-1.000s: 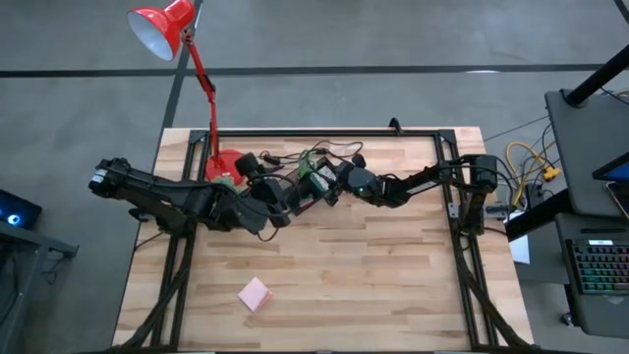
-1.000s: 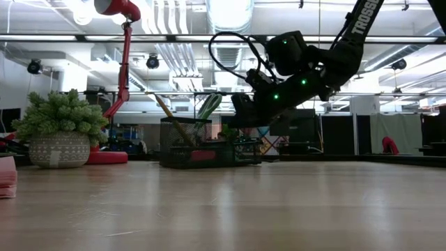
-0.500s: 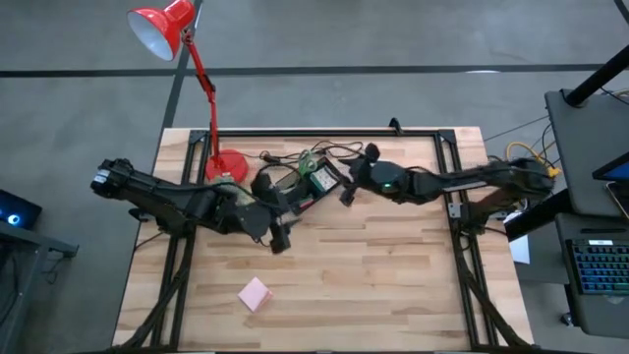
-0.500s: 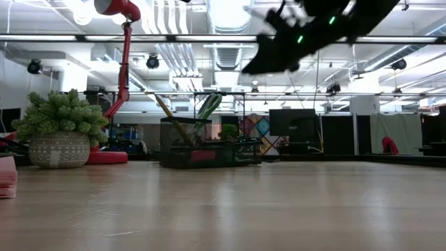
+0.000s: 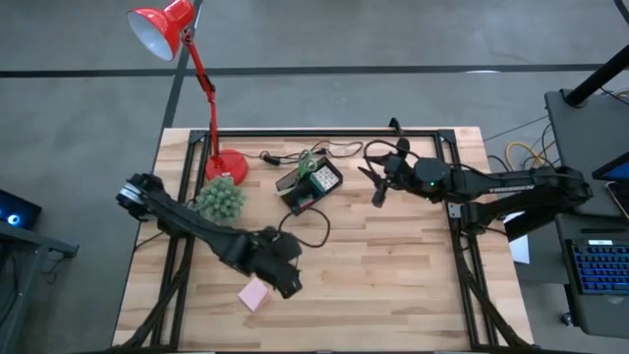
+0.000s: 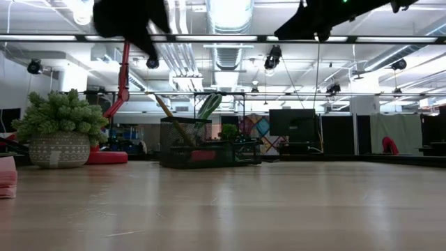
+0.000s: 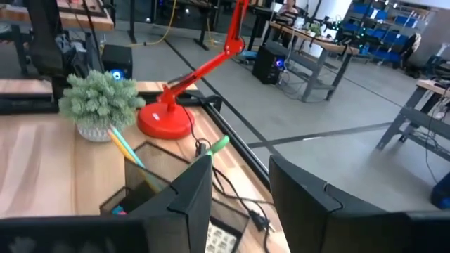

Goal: Pick and place office supplies into organizer
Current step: Put the light pink sticky notes into the black desk organizer

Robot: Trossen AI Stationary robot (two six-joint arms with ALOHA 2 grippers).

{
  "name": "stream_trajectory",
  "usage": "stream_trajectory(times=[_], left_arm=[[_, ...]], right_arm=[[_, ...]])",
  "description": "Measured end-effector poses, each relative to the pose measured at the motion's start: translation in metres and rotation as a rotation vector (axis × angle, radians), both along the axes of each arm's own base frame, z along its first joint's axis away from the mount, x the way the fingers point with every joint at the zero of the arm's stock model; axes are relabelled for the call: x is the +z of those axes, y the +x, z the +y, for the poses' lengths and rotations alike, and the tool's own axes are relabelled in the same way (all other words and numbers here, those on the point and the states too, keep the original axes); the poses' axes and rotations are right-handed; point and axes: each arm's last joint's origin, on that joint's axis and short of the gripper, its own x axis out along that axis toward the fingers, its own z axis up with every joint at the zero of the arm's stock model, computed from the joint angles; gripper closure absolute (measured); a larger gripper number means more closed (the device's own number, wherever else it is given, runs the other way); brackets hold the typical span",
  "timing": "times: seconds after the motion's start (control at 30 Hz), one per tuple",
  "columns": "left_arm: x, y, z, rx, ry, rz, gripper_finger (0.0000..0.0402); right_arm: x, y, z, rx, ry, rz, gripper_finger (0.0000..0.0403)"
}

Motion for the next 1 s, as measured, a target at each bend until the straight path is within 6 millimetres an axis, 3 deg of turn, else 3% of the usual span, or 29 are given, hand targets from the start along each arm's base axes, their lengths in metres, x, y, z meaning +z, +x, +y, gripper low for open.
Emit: stream_trajectory(times=[0.27,0.47,0.73,1.0], left_arm=[[-0.06,0.003,-0.03,0.172,-0.233,0.336,0.0171],[-0.091,0.0,-0.045,0.227,-0.306,0.554,0.0171],[-0.09,-0.01,-0.064,0.298,-0.329,0.585,0.0171],[-0.094,-0.033,-0.09,0.421,-0.35,0.601,0.0171]], right_arm=[[-0.021,-0.002,0.0,0.001,-0.003,0.056,0.0267],[-0.02,0.002,0.0,0.009,-0.045,0.032,0.0276],[-0.02,0.002,0.0,0.01,-0.051,0.031,0.0279],[-0.022,0.002,0.0,0.011,-0.053,0.035,0.0273]])
